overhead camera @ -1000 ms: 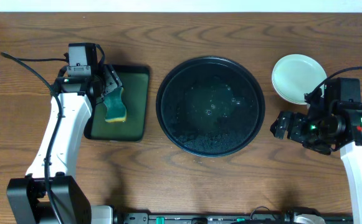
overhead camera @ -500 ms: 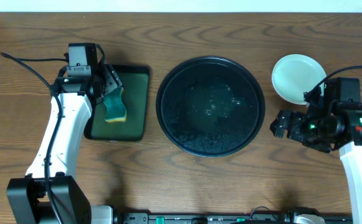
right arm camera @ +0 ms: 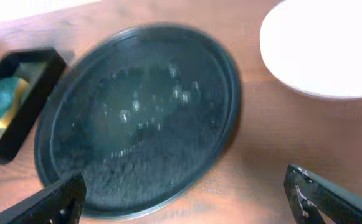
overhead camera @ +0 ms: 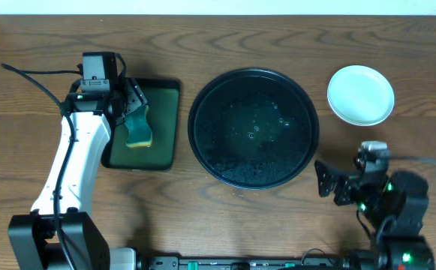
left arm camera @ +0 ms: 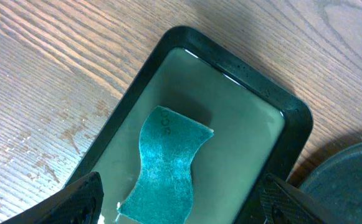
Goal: Clean dirty plates on tray and stack at the side
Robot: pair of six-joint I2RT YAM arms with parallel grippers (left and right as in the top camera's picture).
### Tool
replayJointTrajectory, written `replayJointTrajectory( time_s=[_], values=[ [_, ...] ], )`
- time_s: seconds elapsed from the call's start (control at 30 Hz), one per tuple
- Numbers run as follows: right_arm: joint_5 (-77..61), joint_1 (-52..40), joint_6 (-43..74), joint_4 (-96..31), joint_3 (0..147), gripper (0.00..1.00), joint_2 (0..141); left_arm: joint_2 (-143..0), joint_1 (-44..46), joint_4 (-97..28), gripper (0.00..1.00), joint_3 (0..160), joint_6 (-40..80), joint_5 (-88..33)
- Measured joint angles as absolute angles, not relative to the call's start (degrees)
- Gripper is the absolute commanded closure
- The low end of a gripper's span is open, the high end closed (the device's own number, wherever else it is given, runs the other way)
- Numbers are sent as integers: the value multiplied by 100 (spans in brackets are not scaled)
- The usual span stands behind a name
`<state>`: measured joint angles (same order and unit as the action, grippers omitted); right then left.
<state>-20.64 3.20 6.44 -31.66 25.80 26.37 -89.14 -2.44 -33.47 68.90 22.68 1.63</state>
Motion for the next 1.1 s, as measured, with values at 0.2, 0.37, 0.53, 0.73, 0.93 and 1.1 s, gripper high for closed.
replayJointTrajectory(
  time_s=[0.2,0.37,0.53,0.73,0.93,1.1],
  values=[
    [-2110,318,602,-2340,1721,1,1378,-8914,-244,-3352,19,6890,2268,165],
    [-2099,180,604,-1594,1059,1,552,-8914,-244,-3347,19,6890,2268,165],
    [-1979,-91,604,-913,602,1,93,-8914,-244,-3350,19,6890,2268,165],
    [-1603,-110,604,-429,294,1,71,-8914,-244,-3350,19,6890,2268,165],
    [-1297,-110,604,-185,56,1,69,-8914,-244,-3350,19,6890,2265,165],
    [-943,-110,604,-307,45,1,69,-8914,-244,-3350,19,6890,2268,165]
  ],
)
